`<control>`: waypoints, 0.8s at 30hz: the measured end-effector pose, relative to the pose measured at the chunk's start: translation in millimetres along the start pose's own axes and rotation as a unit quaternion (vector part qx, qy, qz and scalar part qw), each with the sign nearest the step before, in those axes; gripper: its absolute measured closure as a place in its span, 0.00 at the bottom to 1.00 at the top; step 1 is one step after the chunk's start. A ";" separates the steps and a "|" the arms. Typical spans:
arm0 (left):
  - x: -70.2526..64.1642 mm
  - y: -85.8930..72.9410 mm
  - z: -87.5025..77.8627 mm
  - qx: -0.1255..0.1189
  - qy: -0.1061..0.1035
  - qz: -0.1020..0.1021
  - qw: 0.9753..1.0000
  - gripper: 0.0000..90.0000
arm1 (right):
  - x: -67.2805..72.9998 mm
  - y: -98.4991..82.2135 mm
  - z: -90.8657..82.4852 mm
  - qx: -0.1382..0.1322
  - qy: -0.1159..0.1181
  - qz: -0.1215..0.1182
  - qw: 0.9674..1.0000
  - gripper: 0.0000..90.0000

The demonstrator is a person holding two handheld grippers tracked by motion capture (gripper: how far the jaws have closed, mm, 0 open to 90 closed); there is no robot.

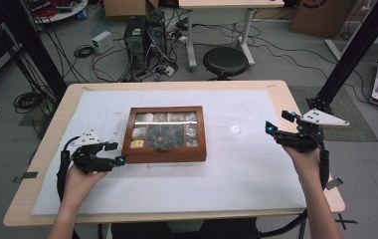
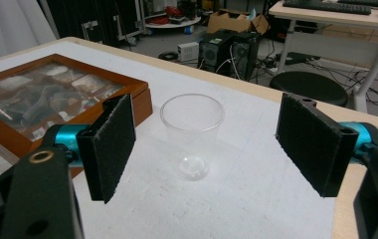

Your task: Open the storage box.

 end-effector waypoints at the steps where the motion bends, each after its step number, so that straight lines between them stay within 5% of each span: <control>1: 0.2 -0.6 0.9 0.002 0.002 -0.001 1.000 0.34 | -0.1 -0.1 0.3 0.000 0.000 0.000 1.000 0.27; 15: 1.4 -5.8 10.7 0.030 0.010 -0.009 0.999 0.48 | 0.0 -1.0 1.3 0.002 0.000 0.000 1.000 0.27; 24: -0.7 -5.1 12.9 0.042 0.011 0.004 0.999 0.57 | 0.3 -1.3 1.7 0.003 0.000 -0.001 1.000 0.27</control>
Point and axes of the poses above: each handheld gripper's, and its own axes: z roughly forward along the jaws, y roughly out of its top, x roughly to its left, the point moved 4 cm from there along z, roughly forward along the jaws, and after that the axes turned 6 degrees about -z, right-handed, at the moved point
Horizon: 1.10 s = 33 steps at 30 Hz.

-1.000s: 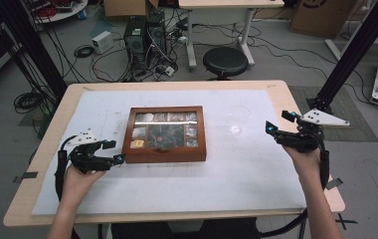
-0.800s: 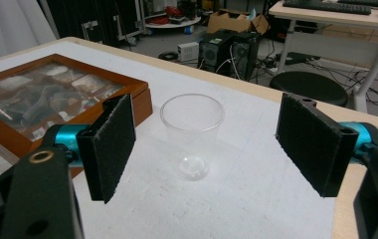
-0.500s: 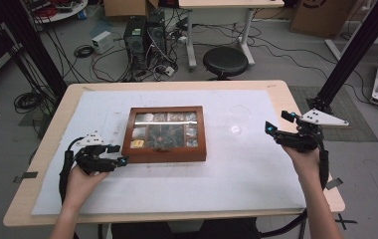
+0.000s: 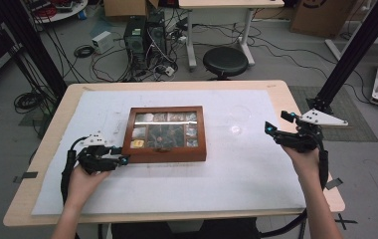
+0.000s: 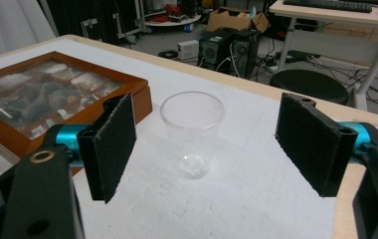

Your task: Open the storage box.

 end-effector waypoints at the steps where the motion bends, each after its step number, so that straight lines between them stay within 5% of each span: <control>1: 0.0 0.0 0.0 0.000 0.000 0.000 1.000 0.57 | 0.0 0.0 0.0 0.000 0.000 0.000 1.000 0.27; 17: -1.5 1.2 -2.0 0.002 0.006 0.007 1.000 0.60 | 1.0 -0.7 3.2 0.002 0.003 0.000 1.000 0.27; 21: -4.3 5.2 -4.4 -0.027 -0.005 0.009 1.000 0.61 | 1.9 -0.7 3.6 0.003 0.003 0.000 1.000 0.27; 33: -8.2 11.7 -6.0 -0.049 0.012 0.009 0.999 0.62 | 2.7 -1.1 4.7 0.003 0.004 -0.001 1.000 0.27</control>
Point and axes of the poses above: each handheld gripper's, and its own axes: z roughly forward along the jaws, y roughly out of its top, x roughly to its left, the point moved 4 cm from there along z, roughly forward along the jaws, and after that the axes turned 6 degrees about -z, right-handed, at the moved point
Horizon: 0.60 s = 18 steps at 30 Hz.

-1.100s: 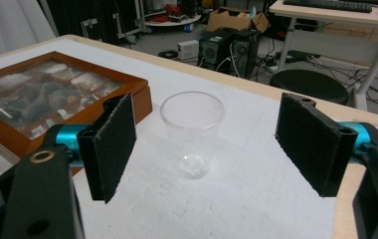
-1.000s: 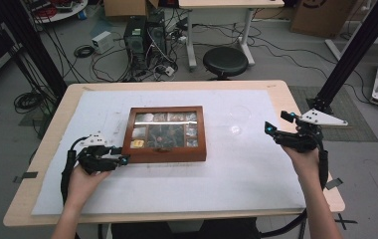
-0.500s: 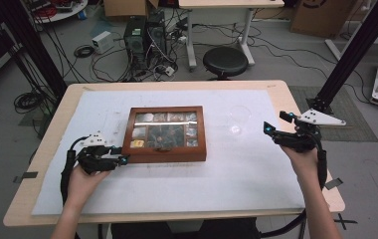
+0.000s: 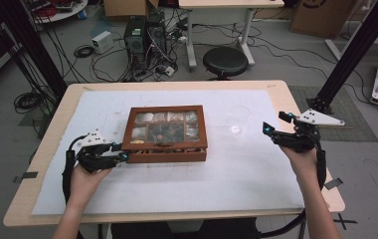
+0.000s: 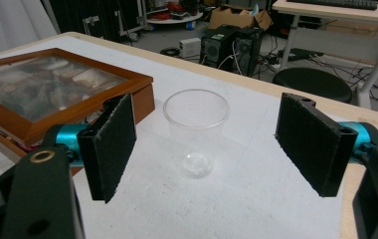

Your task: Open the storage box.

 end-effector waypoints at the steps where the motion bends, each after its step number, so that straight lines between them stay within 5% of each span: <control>1: -0.3 1.3 -0.3 -0.002 0.003 0.002 1.000 0.62 | 0.0 -0.1 0.0 0.000 0.000 0.000 1.000 0.27; 18: -8.5 22.4 -5.5 -0.033 0.077 -0.018 0.996 0.57 | 0.4 0.7 -0.9 -0.002 -0.001 0.001 1.000 0.28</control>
Point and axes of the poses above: each handheld gripper's, and its own axes: z roughly forward along the jaws, y roughly out of its top, x roughly to its left, the point moved 4 cm from there along z, roughly forward along the jaws, and after that the axes turned 6 degrees about -z, right-handed, at the moved point
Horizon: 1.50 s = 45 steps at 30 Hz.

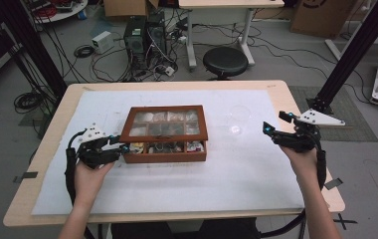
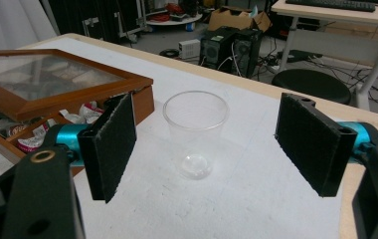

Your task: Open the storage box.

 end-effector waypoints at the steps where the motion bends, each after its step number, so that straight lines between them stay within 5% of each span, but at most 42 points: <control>1: -0.1 1.3 -0.5 -0.003 0.012 0.003 1.000 0.53 | -0.2 0.1 -0.1 -0.001 0.000 0.000 1.000 0.28; 12: -2.6 18.1 -3.0 -0.018 0.027 0.014 0.999 0.49 | -0.3 -0.1 0.4 0.000 -0.001 0.001 1.000 0.28; 38: 0.3 53.4 -3.1 -0.037 0.020 0.039 0.998 0.50 | 1.2 0.2 1.2 -0.001 -0.001 0.001 1.000 0.28; 45: 6.0 67.0 -0.1 -0.043 0.018 0.028 0.999 0.50 | 0.5 -0.3 -0.6 -0.003 -0.002 0.007 1.000 0.28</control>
Point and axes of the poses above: each handheld gripper's, and its own axes: z roughly forward along the jaws, y roughly out of its top, x roughly to its left, the point moved 4 cm from there along z, roughly forward along the jaws, and after that the axes turned 6 degrees about -z, right-handed, at the moved point
